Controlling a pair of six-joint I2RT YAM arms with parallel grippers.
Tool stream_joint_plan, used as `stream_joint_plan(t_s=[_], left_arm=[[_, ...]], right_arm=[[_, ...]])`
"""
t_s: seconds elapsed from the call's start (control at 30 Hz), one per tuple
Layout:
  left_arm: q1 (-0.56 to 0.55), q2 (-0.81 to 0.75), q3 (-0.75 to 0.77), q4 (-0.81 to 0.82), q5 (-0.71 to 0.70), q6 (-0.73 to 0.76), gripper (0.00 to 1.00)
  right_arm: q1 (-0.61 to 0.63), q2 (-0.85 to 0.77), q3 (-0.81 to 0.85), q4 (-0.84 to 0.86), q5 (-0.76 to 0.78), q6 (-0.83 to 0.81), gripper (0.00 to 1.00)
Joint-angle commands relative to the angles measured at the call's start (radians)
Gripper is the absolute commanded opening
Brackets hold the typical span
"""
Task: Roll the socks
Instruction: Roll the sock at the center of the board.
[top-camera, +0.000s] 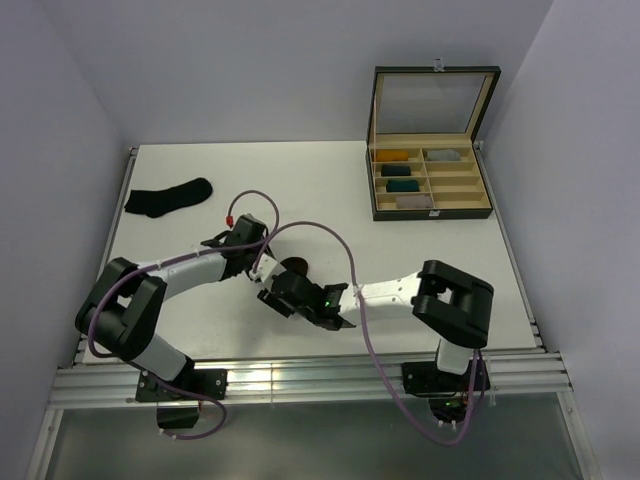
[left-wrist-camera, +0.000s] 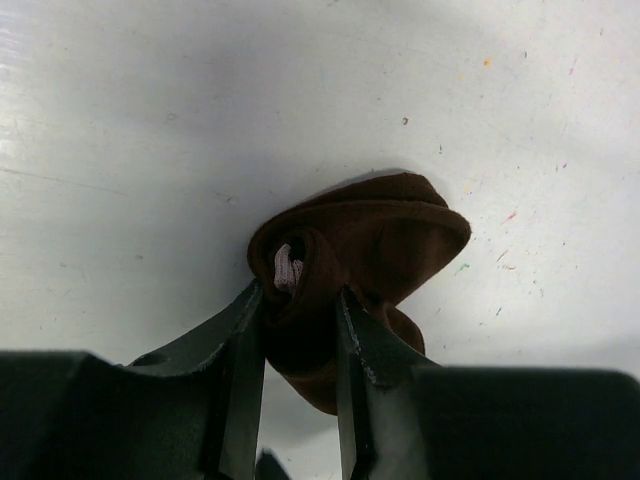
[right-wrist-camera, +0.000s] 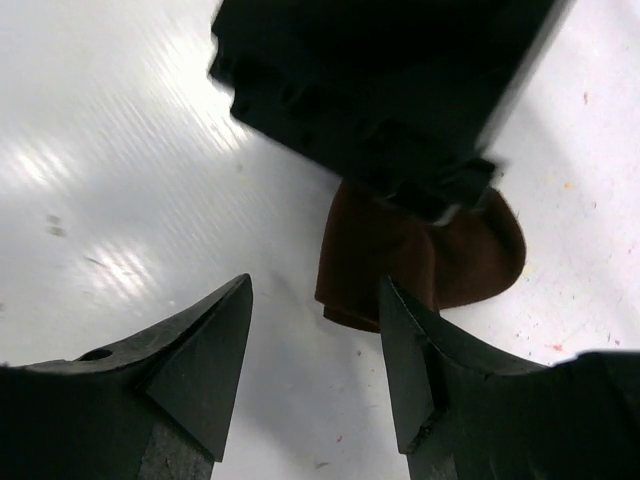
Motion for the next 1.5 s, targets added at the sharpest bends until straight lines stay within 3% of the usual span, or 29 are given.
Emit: stream_joint_plan(t_s=[0.0, 0.3, 0.4, 0.5, 0.63, 0.67, 0.87, 0.9, 1.0, 1.1, 1.2, 1.47], left_arm=[[-0.002, 0.047, 0.008, -0.091, 0.004, 0.065, 0.16], [0.0, 0.064, 0.03, -0.104, 0.031, 0.097, 0.14], [0.0, 0.069, 0.036, -0.109, 0.036, 0.109, 0.13], [0.0, 0.072, 0.039, -0.109, 0.045, 0.126, 0.11], [0.004, 0.076, 0.045, -0.109, 0.054, 0.14, 0.13], [0.004, 0.076, 0.045, -0.103, 0.054, 0.14, 0.14], [0.01, 0.053, 0.039, -0.069, 0.054, 0.117, 0.4], [0.013, 0.04, 0.036, -0.057, 0.053, 0.106, 0.48], [0.019, -0.005, 0.017, -0.04, 0.038, 0.077, 0.66], [0.033, -0.071, -0.015, -0.023, 0.005, 0.039, 0.77], [0.058, -0.147, -0.067, -0.002, -0.016, -0.012, 0.81], [0.081, -0.269, -0.205, 0.118, -0.009, -0.081, 0.82]], right_arm=[[0.031, 0.063, 0.031, 0.065, 0.173, -0.088, 0.61], [0.045, 0.212, 0.074, 0.018, 0.264, -0.086, 0.62], [0.036, 0.233, 0.071, -0.002, 0.25, -0.065, 0.57], [0.011, 0.241, 0.074, -0.037, 0.212, -0.045, 0.41], [-0.027, 0.198, 0.061, -0.064, 0.088, -0.03, 0.02], [-0.038, 0.18, 0.058, -0.068, 0.001, -0.016, 0.0], [-0.148, 0.091, 0.067, -0.142, -0.314, 0.076, 0.0], [-0.167, 0.086, 0.071, -0.152, -0.421, 0.087, 0.0], [-0.24, 0.09, 0.084, -0.175, -0.538, 0.131, 0.0], [-0.299, 0.109, 0.102, -0.179, -0.672, 0.179, 0.0], [-0.352, 0.161, 0.125, -0.177, -0.813, 0.23, 0.0], [-0.466, 0.278, 0.174, -0.14, -1.119, 0.363, 0.0]])
